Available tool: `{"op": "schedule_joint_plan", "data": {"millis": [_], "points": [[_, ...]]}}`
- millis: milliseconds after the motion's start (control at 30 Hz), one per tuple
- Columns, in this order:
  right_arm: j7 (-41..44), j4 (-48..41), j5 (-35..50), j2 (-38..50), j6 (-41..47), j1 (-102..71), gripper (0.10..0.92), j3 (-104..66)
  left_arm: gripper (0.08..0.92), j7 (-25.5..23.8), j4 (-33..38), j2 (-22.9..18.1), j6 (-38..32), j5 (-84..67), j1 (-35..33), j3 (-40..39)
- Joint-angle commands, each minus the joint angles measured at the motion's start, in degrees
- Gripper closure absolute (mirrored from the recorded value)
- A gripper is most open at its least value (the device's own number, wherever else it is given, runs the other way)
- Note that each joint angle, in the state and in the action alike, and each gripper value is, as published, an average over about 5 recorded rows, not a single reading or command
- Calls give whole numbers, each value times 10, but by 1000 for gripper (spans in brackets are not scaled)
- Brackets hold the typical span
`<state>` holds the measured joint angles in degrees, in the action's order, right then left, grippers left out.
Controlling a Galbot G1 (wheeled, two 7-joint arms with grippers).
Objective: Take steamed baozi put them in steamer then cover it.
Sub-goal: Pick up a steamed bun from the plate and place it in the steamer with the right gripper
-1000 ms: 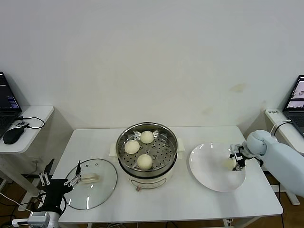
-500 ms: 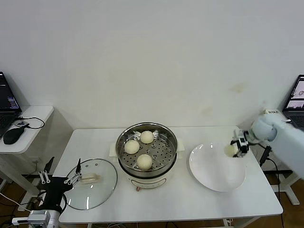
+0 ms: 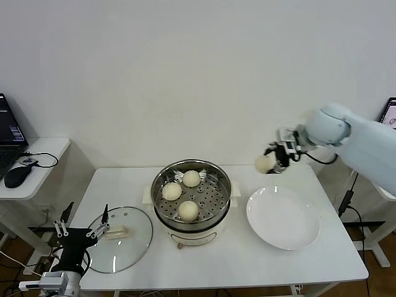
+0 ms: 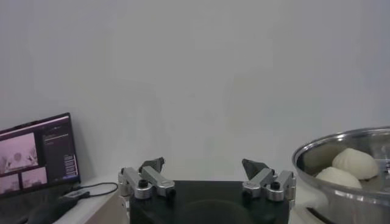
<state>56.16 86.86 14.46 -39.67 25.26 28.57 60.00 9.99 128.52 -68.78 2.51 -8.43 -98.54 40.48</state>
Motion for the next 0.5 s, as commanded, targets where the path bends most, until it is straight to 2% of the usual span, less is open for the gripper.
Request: {"op": "schedule_joint_plan", "data": {"millis": [33, 233, 500], "points": [[-93, 28, 166, -140, 99, 70, 389, 94, 177, 1, 1, -3, -2, 1, -1, 1], [-136, -4, 161, -204, 140, 19, 389, 101, 177, 2, 6, -10, -3, 1, -8, 6], [-158, -29, 147, -226, 162, -41, 389, 99, 177, 2, 9, -15, -5, 1, -11, 9]]}}
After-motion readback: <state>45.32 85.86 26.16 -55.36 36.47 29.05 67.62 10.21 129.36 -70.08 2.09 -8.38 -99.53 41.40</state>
